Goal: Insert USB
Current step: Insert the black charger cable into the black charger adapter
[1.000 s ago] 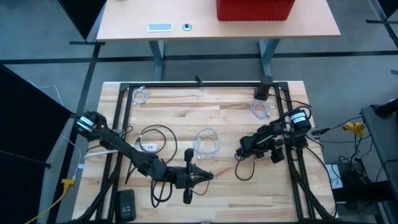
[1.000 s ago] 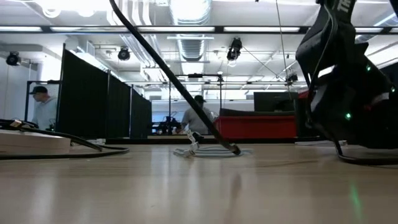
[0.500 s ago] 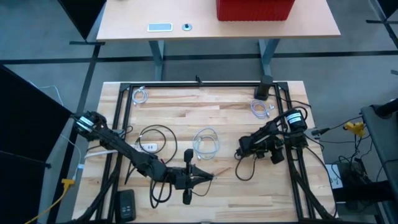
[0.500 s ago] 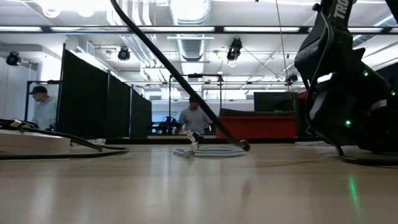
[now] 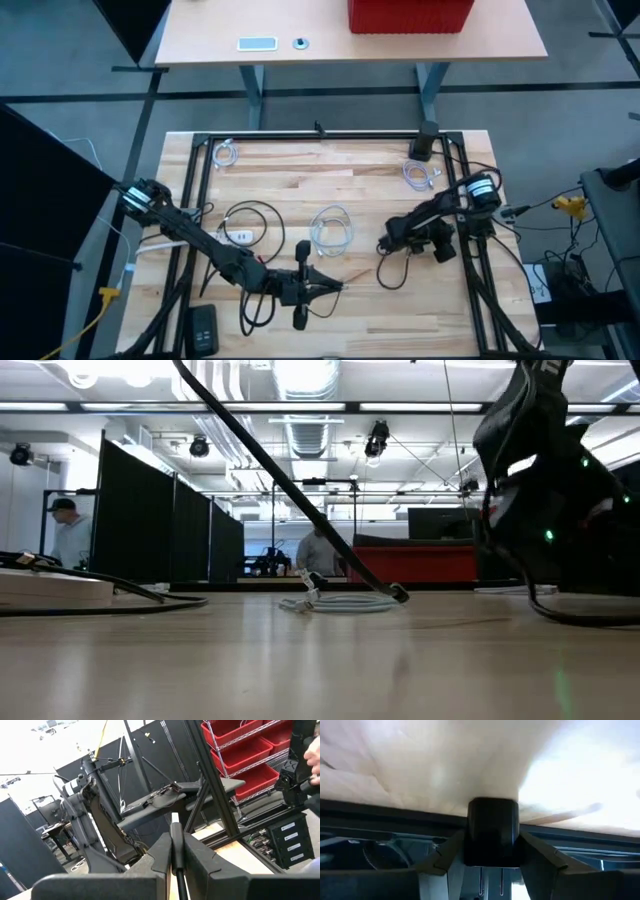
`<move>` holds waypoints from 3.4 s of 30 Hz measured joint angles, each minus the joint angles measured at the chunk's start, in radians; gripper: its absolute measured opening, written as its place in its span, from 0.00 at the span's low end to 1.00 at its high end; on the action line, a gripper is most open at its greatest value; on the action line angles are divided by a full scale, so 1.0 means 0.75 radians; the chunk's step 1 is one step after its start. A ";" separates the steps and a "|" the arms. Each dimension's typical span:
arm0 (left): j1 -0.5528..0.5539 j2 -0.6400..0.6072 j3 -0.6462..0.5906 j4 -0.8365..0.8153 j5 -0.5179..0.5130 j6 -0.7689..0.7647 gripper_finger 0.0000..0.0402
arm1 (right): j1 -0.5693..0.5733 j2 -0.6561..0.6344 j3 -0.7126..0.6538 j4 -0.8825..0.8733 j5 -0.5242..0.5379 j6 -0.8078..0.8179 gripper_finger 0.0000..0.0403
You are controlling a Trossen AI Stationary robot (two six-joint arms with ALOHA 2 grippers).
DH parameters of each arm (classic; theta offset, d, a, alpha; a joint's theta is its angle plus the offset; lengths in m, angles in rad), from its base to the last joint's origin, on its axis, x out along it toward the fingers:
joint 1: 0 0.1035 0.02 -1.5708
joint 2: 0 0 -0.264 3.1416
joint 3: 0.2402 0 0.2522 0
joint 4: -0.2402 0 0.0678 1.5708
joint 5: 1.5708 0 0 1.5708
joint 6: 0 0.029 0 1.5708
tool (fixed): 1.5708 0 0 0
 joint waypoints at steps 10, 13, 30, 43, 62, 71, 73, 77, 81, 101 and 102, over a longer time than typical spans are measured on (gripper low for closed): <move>0.000 0.000 0.000 -0.009 -0.001 0.002 0.05 | 0.000 -0.500 0.063 -0.135 0.015 0.147 0.35; 0.000 0.000 0.000 -0.009 -0.002 0.002 0.05 | 0.000 -0.672 0.108 -0.134 0.016 0.202 0.35; 0.003 -0.001 0.000 -0.117 -0.348 -0.117 0.05 | 0.047 -1.157 0.257 0.361 0.018 0.182 0.35; 0.014 0.003 -0.001 -0.139 -0.382 -0.150 0.05 | 0.046 -1.068 0.084 0.765 0.016 0.130 0.35; 0.235 -0.260 -0.346 -0.255 -0.115 -0.342 0.05 | 0.024 -1.008 0.067 1.001 0.039 -0.077 0.35; 0.301 -0.303 -0.503 -0.184 -0.053 -0.354 0.05 | -0.095 -1.060 0.067 1.145 0.001 -0.244 0.35; 0.317 -0.327 -0.523 -0.179 -0.033 -0.359 0.05 | -0.128 -1.058 0.067 1.178 -0.079 -0.263 0.35; 0.320 -0.365 -0.543 -0.180 -0.027 -0.342 0.05 | -0.174 -1.051 0.067 1.253 -0.221 -0.307 0.35; 0.320 -0.399 -0.543 -0.185 -0.026 -0.299 0.05 | -0.212 -1.047 0.066 1.307 -0.267 -0.347 0.35; 0.416 -0.423 -0.542 -0.180 -0.018 -0.215 0.05 | -0.271 -0.991 0.018 1.355 -0.483 -0.287 0.35; 0.424 -0.423 -0.541 -0.172 -0.018 -0.205 0.05 | -0.271 -0.991 0.001 1.376 -0.483 -0.289 0.35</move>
